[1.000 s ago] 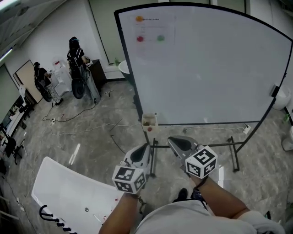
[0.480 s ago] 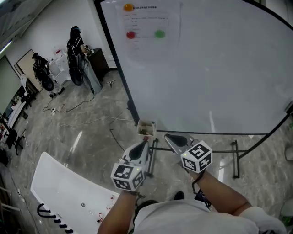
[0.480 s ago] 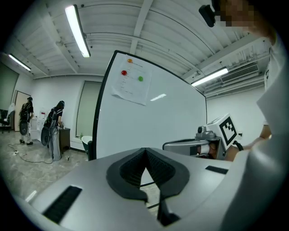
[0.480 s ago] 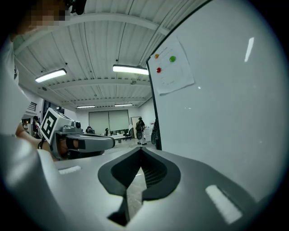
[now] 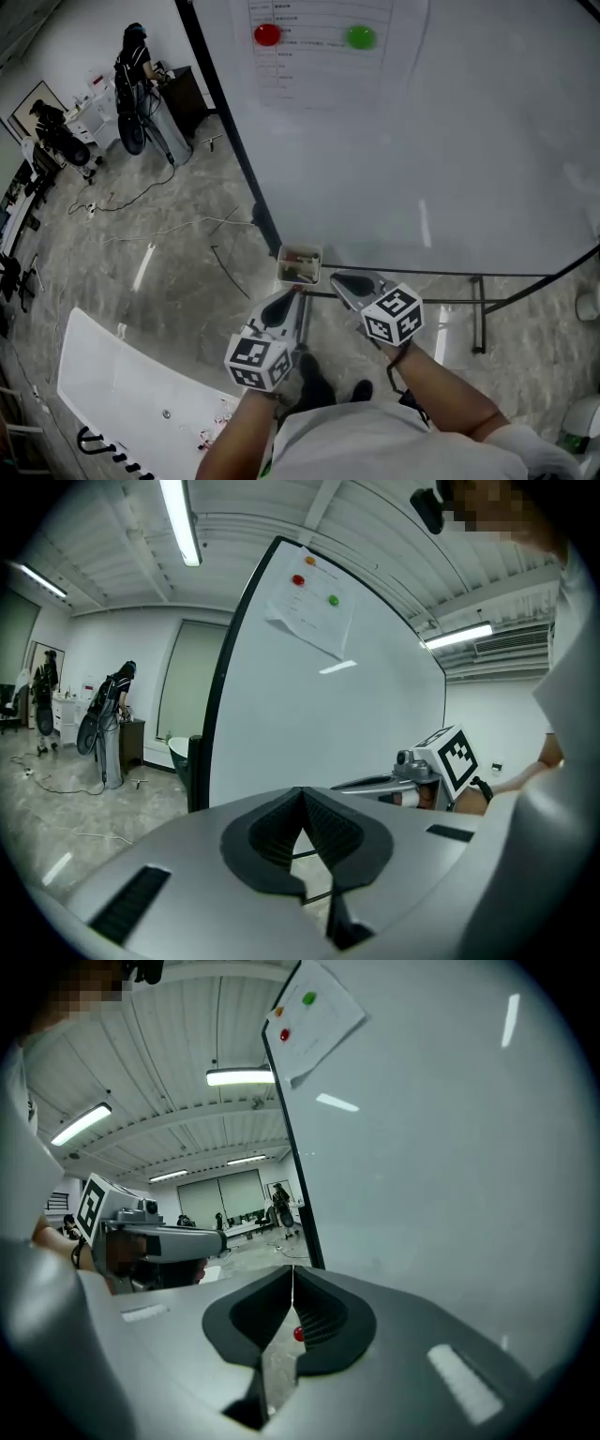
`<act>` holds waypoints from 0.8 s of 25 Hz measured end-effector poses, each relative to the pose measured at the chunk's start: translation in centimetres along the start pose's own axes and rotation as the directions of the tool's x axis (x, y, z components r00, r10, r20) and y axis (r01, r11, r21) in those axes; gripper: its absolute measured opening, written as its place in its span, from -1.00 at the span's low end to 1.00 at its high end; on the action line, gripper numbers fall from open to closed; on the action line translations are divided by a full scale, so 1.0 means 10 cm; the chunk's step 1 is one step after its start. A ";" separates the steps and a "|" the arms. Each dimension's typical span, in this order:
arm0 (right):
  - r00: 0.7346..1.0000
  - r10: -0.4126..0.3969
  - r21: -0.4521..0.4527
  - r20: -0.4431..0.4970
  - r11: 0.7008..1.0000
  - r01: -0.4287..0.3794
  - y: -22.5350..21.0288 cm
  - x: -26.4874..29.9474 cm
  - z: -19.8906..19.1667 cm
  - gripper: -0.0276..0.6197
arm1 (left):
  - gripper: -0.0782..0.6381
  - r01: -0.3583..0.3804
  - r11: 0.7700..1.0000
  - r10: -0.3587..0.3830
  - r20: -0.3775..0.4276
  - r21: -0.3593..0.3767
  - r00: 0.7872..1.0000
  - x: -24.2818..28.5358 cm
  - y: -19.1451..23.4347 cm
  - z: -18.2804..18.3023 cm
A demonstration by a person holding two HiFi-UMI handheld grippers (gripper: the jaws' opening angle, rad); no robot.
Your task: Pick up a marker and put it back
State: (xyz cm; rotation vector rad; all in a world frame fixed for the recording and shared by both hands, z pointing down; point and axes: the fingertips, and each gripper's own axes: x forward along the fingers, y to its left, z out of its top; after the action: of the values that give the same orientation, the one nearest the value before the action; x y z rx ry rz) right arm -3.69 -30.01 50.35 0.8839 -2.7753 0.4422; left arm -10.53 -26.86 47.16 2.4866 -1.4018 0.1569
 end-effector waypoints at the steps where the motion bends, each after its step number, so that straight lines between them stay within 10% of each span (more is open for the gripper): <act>1: 1.000 -0.005 0.007 -0.012 1.000 0.005 -0.06 0.09 -0.03 -0.88 | -0.77 0.006 1.000 -0.006 -0.007 -0.004 1.000 0.06 0.06 -0.02; 20: 0.983 -0.059 0.124 -0.171 0.989 0.081 -0.74 1.13 -0.76 -0.57 | -0.77 0.069 0.991 -0.086 -0.157 -0.113 0.984 0.76 0.91 -0.59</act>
State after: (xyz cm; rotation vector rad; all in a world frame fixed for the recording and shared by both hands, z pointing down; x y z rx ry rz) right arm -7.74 -39.19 62.17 0.9247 -2.5784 0.6609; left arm -14.03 -35.81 56.22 2.3781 -1.2137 0.2549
